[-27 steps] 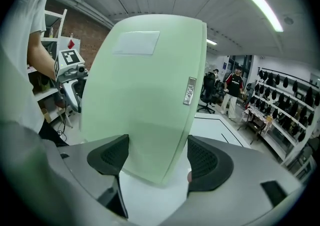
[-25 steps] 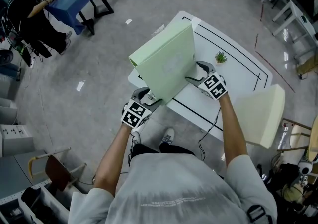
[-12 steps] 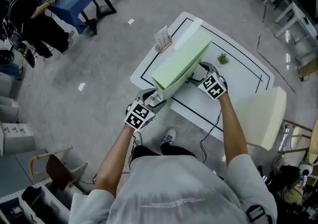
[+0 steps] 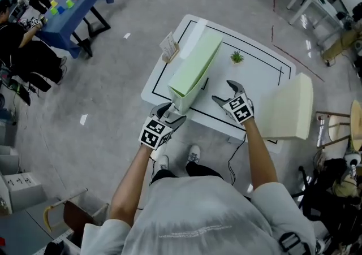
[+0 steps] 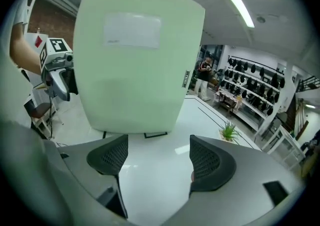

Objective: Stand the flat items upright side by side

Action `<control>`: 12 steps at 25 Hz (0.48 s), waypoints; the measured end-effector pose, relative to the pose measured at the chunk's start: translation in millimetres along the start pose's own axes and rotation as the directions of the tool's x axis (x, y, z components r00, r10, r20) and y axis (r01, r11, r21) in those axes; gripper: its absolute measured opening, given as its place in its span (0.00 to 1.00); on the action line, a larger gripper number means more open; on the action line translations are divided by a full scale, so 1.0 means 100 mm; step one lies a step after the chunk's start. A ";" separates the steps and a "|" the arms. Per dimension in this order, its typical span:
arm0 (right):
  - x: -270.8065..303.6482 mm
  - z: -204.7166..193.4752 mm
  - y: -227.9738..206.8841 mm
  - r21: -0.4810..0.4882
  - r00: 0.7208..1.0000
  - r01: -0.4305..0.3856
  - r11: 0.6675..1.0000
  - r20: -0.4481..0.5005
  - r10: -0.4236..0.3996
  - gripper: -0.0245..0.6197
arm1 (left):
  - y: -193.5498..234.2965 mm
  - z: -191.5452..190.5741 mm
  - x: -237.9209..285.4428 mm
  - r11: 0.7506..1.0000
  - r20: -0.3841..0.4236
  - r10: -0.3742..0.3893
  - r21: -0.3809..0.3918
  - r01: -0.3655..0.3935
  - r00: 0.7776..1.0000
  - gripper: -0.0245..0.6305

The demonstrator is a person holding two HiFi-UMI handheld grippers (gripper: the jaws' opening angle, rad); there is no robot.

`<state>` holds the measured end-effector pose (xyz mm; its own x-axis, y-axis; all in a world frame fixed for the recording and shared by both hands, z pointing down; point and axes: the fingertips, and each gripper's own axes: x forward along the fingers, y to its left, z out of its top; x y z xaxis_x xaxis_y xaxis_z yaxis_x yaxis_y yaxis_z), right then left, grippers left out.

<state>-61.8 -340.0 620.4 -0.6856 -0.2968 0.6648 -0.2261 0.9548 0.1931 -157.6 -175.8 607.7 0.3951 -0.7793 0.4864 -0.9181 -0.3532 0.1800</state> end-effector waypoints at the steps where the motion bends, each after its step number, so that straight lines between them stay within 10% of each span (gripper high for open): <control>1: -0.09 -0.07 0.08 0.016 1.000 0.017 1.000 -0.004 -0.017 0.64 | 0.01 -0.01 -0.03 1.000 -0.004 -0.003 -0.003 0.003 1.000 0.56; 8: -1.09 -0.21 0.35 0.314 0.961 0.249 0.916 0.040 -0.275 0.64 | 0.12 0.20 -0.15 1.000 0.034 -0.012 -0.022 0.013 0.999 0.56; 12: -1.80 -0.47 0.35 0.431 0.877 0.420 0.799 0.032 -0.479 0.64 | 0.07 0.34 -0.03 1.000 0.041 -0.017 0.022 0.016 0.999 0.56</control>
<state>86.9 -252.5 541.4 -0.5156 -0.7179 0.4677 -0.7666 0.6304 0.1225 -164.1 -193.7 579.0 0.4117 -0.7935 0.4482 -0.9106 -0.3769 0.1692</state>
